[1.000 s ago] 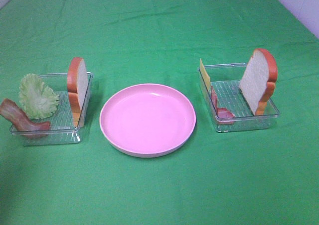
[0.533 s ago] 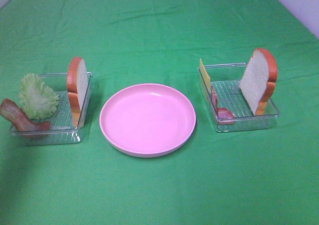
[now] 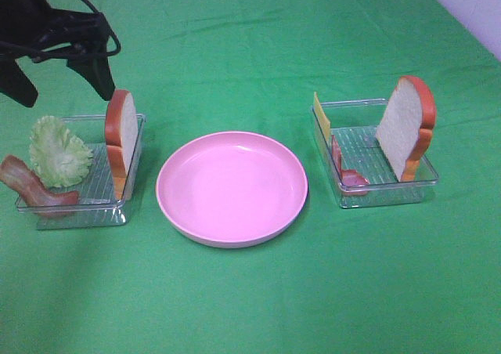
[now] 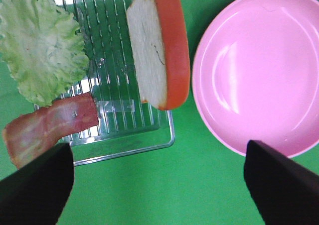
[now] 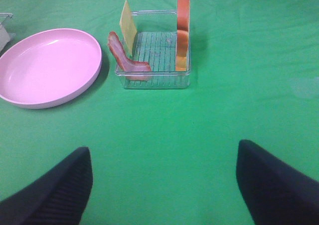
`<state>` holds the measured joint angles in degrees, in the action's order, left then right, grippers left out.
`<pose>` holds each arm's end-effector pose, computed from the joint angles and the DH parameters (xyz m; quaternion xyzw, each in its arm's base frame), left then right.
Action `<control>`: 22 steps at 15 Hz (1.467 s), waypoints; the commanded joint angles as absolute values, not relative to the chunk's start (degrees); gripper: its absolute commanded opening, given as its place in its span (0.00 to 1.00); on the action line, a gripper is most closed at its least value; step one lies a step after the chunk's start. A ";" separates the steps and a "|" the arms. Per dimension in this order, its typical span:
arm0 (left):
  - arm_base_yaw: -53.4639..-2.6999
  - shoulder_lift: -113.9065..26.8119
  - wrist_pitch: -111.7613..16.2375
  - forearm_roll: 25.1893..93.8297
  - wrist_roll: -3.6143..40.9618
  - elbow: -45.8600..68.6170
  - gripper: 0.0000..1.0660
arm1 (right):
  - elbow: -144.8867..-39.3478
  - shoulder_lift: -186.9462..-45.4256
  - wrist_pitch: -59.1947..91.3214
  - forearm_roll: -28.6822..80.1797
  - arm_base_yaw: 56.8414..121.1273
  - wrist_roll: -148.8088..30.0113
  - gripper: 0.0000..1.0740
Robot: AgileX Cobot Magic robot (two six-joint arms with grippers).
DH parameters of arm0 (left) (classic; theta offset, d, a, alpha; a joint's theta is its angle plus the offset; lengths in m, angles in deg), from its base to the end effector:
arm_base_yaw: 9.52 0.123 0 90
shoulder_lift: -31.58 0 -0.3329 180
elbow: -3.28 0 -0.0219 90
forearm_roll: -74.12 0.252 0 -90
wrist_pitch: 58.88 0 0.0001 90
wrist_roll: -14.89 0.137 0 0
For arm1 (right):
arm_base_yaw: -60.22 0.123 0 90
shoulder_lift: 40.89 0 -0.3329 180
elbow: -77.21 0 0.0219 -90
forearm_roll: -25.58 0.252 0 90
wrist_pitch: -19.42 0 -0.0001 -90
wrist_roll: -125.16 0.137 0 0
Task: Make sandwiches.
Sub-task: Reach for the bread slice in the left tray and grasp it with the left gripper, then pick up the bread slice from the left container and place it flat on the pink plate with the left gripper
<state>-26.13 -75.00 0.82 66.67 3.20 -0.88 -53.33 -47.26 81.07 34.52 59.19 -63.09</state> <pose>0.3674 -0.1256 0.2798 0.0187 0.9859 -0.0966 0.1356 -0.0136 0.0190 0.2575 -0.0576 0.8503 0.0357 0.5219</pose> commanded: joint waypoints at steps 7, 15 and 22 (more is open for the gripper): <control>-30.89 -88.64 1.51 71.54 -1.55 -9.42 0.82 | -53.33 -46.80 80.55 34.74 58.90 -64.01 0.70; -30.89 -92.59 -2.67 73.78 -1.55 -9.65 0.57 | -53.33 -46.80 80.55 34.74 58.90 -64.01 0.70; -30.89 -92.25 -2.38 73.66 -1.72 -9.65 0.00 | -53.33 -46.80 80.55 34.74 58.90 -64.01 0.70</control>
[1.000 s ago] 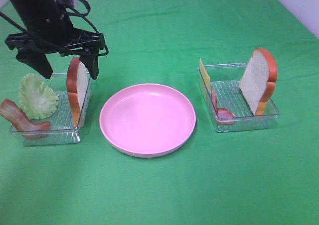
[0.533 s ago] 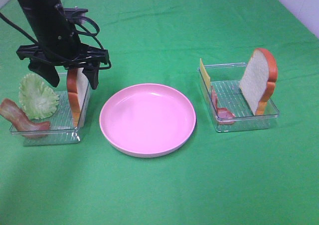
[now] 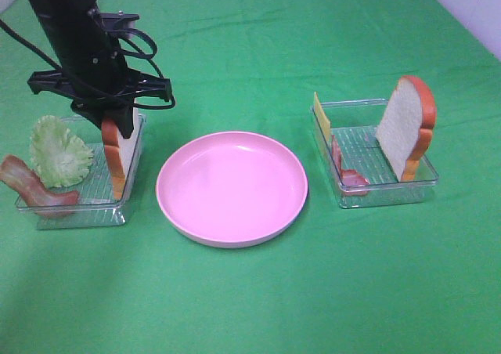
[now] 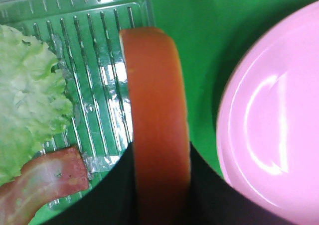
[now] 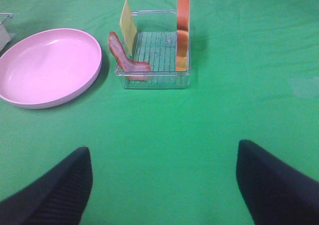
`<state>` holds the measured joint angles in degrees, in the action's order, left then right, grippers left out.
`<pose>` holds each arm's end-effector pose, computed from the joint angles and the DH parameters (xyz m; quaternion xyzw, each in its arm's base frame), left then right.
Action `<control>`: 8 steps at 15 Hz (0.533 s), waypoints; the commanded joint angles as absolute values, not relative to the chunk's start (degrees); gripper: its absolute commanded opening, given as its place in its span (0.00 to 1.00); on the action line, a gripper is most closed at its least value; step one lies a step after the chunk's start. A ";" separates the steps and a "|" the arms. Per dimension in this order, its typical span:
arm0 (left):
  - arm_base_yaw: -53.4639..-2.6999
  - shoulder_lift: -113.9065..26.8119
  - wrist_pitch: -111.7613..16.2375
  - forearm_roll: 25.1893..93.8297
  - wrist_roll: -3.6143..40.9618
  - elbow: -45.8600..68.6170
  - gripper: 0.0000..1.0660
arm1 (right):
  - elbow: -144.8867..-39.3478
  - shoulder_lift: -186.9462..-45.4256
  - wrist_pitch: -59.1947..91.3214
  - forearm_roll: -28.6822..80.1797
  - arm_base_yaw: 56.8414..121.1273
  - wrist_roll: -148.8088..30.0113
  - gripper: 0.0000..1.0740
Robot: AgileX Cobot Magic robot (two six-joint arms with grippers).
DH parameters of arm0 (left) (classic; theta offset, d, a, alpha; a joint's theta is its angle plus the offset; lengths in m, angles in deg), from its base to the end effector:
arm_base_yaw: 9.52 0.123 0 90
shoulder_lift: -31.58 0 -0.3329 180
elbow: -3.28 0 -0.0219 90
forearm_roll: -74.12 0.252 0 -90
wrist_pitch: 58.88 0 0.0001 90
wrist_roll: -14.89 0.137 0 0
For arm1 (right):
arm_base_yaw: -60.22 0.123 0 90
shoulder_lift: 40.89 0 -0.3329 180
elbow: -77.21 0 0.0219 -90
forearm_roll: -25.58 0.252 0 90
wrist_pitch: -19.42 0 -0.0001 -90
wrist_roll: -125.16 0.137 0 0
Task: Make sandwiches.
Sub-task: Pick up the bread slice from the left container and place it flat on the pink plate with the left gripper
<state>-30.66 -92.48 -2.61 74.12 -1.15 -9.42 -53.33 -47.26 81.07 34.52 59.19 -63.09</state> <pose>0.4275 -0.1653 0.1936 0.0442 0.9932 -0.0343 0.1021 -0.0136 0.0190 0.2575 -0.0576 0.8503 0.0357 0.5219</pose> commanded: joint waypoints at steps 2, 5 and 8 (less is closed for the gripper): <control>-30.89 -90.82 -0.61 73.66 -2.70 -9.71 0.00 | -53.33 -46.80 80.55 34.74 58.90 -64.01 0.70; -30.72 -86.81 3.23 73.72 -2.53 -9.82 0.00 | -53.33 -46.80 80.55 34.74 58.90 -64.01 0.70; -30.72 -80.62 6.96 72.86 3.26 -9.82 0.00 | -53.33 -46.80 80.55 34.74 58.90 -64.01 0.70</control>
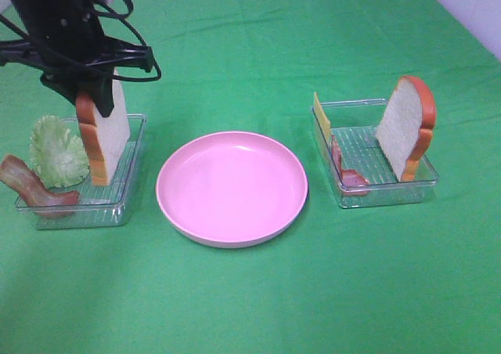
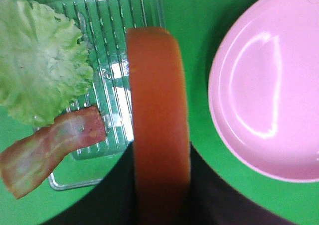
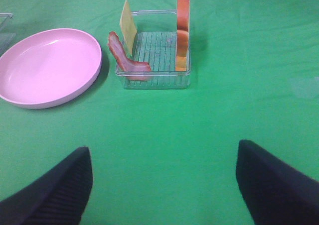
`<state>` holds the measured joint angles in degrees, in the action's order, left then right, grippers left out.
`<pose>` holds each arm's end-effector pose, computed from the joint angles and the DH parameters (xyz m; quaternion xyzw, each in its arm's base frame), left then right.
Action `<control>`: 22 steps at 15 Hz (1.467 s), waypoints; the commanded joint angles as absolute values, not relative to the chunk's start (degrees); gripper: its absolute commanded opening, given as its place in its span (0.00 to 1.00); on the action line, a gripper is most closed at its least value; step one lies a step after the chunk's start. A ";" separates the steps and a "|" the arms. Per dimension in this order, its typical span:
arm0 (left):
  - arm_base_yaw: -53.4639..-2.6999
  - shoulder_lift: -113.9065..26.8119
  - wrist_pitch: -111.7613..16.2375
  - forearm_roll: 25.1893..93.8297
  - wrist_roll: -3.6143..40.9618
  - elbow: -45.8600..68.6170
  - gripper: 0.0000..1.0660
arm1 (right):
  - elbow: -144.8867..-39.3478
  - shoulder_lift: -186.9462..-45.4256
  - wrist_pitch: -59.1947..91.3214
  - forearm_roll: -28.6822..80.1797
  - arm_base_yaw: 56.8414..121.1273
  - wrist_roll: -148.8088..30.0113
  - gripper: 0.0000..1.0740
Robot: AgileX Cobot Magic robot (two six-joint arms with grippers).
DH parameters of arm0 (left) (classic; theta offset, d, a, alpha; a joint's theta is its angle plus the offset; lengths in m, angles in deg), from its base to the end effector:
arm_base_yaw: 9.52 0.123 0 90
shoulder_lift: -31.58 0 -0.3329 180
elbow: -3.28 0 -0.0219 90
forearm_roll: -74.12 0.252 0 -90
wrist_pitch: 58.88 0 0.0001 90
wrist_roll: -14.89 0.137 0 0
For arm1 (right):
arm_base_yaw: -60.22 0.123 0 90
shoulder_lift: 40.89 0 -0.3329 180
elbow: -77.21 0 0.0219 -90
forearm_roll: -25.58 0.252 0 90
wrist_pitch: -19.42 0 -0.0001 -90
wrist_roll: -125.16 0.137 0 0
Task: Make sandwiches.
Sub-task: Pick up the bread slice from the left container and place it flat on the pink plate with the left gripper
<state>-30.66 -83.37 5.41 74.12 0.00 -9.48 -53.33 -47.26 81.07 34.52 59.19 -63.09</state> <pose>0.3948 -0.1527 0.2598 0.0541 0.9916 -0.0364 0.1119 -0.0136 0.0190 0.2575 -0.0576 0.8503 0.0357 0.5219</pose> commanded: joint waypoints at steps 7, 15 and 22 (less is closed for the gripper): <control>-20.86 -81.82 7.36 32.58 30.71 -7.64 0.00 | -53.33 -46.80 80.55 34.74 58.90 -64.01 0.70; -22.01 -96.89 7.13 14.82 38.73 -6.90 0.00 | -53.33 -46.80 80.55 34.74 58.90 -64.01 0.70; -26.53 -102.96 -0.95 11.55 38.10 -6.96 0.00 | -53.33 -46.80 80.55 34.74 58.90 -64.01 0.70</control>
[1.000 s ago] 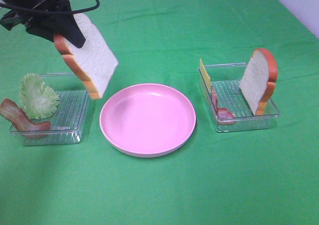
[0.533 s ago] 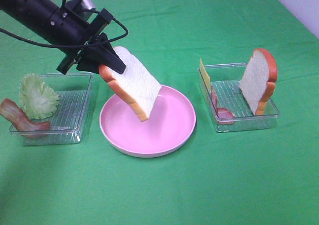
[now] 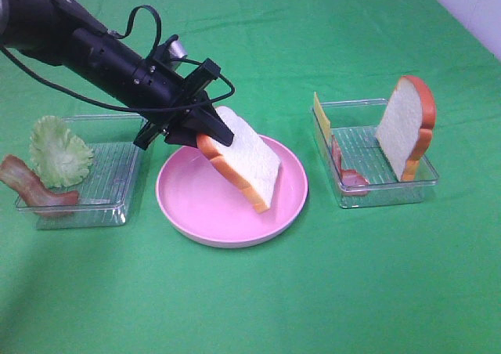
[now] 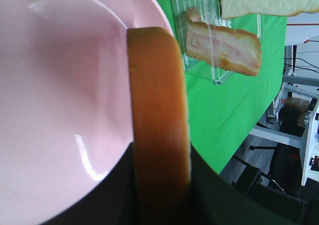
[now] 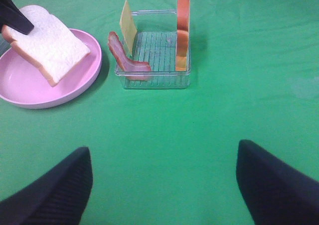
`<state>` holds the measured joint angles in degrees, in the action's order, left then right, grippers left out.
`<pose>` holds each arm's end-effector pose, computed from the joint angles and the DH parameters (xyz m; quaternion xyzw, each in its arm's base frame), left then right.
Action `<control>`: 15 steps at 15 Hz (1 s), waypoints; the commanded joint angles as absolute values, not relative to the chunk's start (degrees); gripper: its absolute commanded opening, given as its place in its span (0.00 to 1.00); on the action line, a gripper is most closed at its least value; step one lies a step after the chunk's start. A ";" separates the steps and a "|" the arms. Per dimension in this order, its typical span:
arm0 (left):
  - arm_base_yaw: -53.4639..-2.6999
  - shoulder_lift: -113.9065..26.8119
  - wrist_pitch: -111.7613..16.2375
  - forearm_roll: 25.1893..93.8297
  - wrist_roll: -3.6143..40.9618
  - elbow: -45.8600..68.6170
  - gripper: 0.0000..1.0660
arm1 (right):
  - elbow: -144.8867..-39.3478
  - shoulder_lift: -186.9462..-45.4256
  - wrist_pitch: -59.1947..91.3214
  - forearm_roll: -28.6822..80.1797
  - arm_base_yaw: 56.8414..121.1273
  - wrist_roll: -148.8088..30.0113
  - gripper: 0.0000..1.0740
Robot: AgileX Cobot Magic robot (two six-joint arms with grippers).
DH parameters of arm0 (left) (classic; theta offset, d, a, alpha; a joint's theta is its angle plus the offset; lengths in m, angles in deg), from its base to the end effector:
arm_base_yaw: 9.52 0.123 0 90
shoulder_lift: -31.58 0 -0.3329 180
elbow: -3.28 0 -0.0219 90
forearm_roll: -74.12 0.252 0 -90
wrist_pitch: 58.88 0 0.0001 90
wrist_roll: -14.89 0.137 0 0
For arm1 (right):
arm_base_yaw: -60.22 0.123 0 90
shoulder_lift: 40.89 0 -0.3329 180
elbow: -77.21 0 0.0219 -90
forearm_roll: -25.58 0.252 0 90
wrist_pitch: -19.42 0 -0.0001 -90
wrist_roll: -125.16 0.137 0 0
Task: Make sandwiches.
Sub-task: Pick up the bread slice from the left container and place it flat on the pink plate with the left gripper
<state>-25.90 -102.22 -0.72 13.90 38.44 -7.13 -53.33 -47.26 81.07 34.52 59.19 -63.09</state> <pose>0.4333 -0.2327 0.1549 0.0412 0.9053 -0.4225 0.0147 -0.0136 0.0190 0.2575 -0.0576 0.8503 0.0357 0.5219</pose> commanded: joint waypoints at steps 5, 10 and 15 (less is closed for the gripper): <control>-28.65 -103.77 -3.82 10.75 38.38 -6.96 0.00 | -53.33 -46.80 80.55 34.74 58.90 -64.01 0.70; -28.83 -103.77 -4.62 17.05 34.60 -6.96 0.13 | -53.33 -46.80 80.55 34.74 58.90 -64.01 0.70; -28.83 -101.13 -4.90 19.92 32.77 -7.01 0.81 | -53.33 -46.80 80.55 34.74 58.90 -64.01 0.70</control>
